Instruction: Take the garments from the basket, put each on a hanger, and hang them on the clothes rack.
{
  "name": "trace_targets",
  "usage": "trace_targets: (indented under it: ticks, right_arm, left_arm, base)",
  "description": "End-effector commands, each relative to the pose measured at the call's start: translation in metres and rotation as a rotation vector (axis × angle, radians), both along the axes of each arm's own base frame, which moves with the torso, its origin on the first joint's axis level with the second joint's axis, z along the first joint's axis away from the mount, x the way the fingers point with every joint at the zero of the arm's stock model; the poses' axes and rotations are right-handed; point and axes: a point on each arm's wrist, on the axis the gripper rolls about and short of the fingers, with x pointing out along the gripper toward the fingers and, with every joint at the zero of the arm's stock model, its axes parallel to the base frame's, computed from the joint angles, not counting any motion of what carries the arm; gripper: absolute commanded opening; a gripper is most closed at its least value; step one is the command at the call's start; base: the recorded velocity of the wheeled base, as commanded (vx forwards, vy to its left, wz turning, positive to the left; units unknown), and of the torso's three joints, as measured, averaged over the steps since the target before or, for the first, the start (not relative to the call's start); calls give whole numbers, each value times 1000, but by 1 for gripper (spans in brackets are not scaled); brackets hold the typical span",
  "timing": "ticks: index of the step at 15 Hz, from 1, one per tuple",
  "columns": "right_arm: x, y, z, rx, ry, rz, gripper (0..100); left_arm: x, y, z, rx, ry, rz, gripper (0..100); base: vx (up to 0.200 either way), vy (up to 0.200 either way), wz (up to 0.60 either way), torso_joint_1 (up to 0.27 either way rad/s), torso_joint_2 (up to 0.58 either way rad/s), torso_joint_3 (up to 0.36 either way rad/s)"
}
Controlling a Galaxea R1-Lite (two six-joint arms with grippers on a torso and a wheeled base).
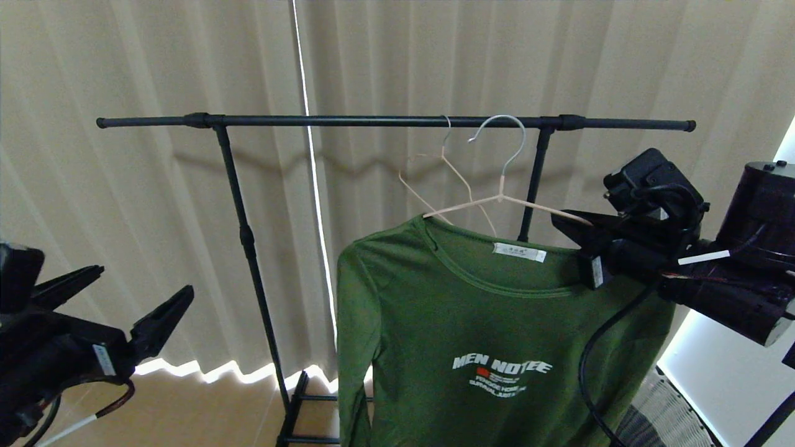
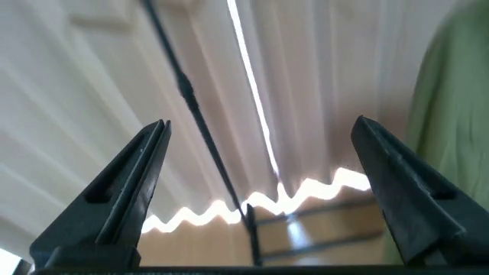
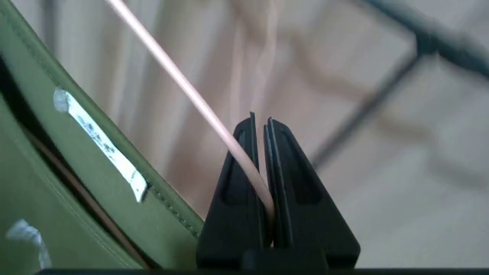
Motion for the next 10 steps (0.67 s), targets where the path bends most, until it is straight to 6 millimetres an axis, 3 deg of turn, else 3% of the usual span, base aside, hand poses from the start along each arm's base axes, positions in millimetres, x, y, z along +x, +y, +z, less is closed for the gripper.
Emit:
trace_targets:
  ticks: [1,7,10]
  right_arm:
    - [-2,-6,1,-6,12,-28,0]
    - [-4,-18,-8,-19,43,-79,0]
    - [-5,-19,-9,-19,46,-85,0]
  left_arm:
    - [-21,10,-1,-41,-51,43,100]
    - [-22,10,-1,-60,-51,42,100]
    - [-24,10,-1,-57,-53,42,100]
  base:
    - [0,0,0,0,0,0]
    - [0,0,0,0,0,0]
    - [0,200,0,-6,7,4]
